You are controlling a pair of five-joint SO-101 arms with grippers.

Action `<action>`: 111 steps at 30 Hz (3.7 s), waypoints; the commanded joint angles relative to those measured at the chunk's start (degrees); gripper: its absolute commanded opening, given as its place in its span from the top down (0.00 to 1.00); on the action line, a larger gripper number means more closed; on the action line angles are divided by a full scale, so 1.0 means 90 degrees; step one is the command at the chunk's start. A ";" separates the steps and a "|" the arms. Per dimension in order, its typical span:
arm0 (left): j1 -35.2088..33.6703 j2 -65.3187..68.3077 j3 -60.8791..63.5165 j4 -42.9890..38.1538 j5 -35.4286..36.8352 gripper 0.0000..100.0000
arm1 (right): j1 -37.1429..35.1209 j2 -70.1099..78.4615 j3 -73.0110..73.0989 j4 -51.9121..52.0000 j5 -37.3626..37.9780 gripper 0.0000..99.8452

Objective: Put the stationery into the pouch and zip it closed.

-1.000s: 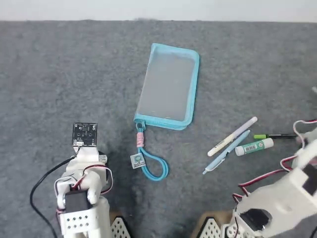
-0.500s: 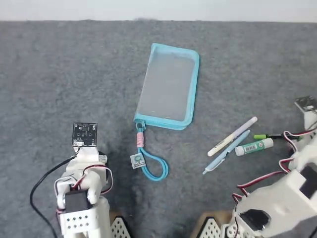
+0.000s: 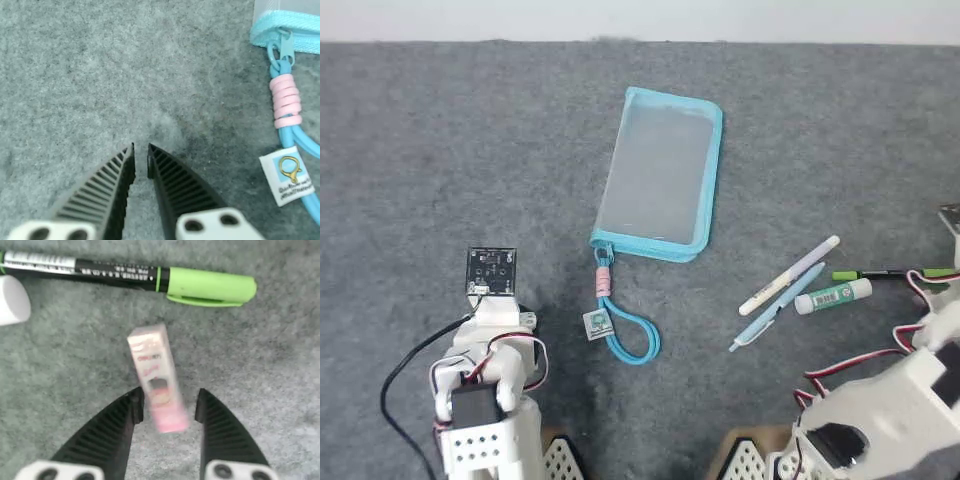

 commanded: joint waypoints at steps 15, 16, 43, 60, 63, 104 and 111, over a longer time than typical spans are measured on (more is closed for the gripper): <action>-0.0020 -0.0137 -0.0044 0.0020 0.0039 0.95 | -0.2183 -0.1480 -0.0596 0.3092 -0.5773 0.84; -0.0020 -0.0137 -0.0044 0.0020 0.0039 0.95 | -0.2291 -0.1480 -0.0469 0.2965 -0.6496 0.84; -0.0020 -0.0137 -0.0044 0.0020 0.0039 0.95 | -0.2877 -0.1070 0.1885 -0.0142 -0.7922 0.85; -0.0020 -0.0137 -0.0044 0.0020 0.0049 0.95 | -0.1900 -0.0366 0.0947 0.0220 -0.5499 1.00; -0.0020 -0.0137 -0.0044 0.0020 0.0039 0.95 | -0.1411 -0.0503 0.0440 0.0239 -0.3985 0.99; -0.0020 -0.0137 -0.0044 0.0020 0.0039 0.95 | -0.1822 -0.2105 -0.0684 0.2339 -0.1397 0.81; -0.0020 -0.0137 -0.0044 0.0020 0.0039 0.95 | -0.3717 -0.2388 -0.0537 0.2926 -0.3937 0.81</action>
